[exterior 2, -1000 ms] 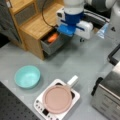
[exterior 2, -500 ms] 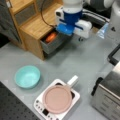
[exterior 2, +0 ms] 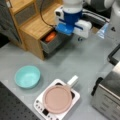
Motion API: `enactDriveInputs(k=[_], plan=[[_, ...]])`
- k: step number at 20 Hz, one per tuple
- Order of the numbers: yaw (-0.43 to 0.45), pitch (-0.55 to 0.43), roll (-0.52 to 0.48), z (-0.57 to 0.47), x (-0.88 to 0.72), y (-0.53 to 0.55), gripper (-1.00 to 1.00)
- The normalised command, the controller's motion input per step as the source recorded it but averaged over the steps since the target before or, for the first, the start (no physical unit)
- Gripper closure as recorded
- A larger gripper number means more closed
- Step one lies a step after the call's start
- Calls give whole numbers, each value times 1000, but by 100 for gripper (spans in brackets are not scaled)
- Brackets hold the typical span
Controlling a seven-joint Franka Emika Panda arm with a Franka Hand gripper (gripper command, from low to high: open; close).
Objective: Open the drawer. Pick up the carrot. Put the carrots in the drawer.
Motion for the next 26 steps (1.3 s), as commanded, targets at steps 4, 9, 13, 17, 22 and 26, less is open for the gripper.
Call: enactDriveInputs(k=[4, 9, 13, 17, 22, 26], plan=[[9, 14, 84, 40, 35, 78, -100], [-31, 22, 100, 161, 65, 243, -100], [-84, 47, 99, 183, 79, 263, -100], [-110, 61, 91, 134, 96, 205, -100], [-116, 74, 84, 111, 93, 160, -100], [-129, 93, 59, 141, 107, 203, -100]])
